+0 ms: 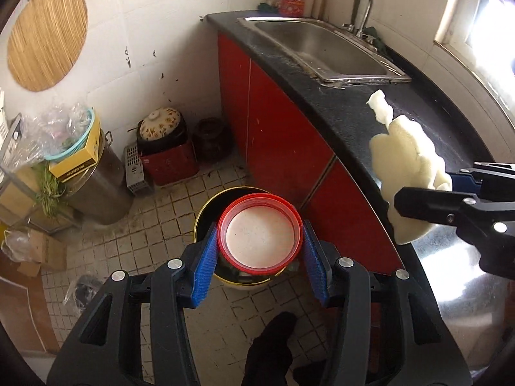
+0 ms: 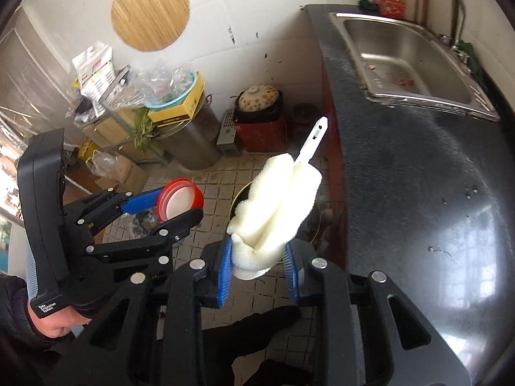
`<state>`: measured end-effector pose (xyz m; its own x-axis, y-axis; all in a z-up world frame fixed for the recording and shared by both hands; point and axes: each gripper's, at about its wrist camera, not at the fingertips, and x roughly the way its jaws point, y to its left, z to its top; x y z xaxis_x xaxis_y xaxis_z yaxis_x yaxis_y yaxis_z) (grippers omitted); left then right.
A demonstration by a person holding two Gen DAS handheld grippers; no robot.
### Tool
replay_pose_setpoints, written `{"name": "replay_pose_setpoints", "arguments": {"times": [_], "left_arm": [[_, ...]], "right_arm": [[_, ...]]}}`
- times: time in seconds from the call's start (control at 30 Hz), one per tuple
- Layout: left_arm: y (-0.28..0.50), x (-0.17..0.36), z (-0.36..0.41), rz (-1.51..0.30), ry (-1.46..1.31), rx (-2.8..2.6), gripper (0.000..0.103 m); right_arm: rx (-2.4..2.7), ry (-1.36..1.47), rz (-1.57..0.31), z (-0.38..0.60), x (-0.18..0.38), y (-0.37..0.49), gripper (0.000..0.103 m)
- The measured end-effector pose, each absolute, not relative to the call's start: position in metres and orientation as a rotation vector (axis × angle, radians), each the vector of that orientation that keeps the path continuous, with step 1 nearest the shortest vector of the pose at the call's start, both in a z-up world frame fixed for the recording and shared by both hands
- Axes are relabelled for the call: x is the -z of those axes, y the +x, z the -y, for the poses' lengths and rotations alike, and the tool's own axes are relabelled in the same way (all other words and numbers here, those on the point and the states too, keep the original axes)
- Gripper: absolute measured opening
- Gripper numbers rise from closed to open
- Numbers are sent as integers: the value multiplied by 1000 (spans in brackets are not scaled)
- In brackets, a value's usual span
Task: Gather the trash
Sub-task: 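Carry the red lid and candle over the black bin, then open both tools to drop the lid and candle into the bin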
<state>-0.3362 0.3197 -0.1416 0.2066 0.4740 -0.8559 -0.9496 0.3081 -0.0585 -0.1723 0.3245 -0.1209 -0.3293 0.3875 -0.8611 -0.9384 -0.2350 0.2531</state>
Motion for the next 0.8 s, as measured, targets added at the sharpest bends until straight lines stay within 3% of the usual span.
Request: {"name": "replay_pose_setpoints", "arguments": {"times": [0.63, 0.73, 0.8], "left_arm": [[-367, 228, -387, -885, -811, -1094, 49], [-368, 235, -390, -888, -823, -1081, 49], [-368, 239, -392, -893, -828, -1077, 66]], "right_arm": [[-1715, -1072, -1138, -428, 202, -213, 30], [-1706, -1082, -1137, -433, 206, -213, 37], [-1701, -1087, -1147, -436, 208, -213, 50]]}}
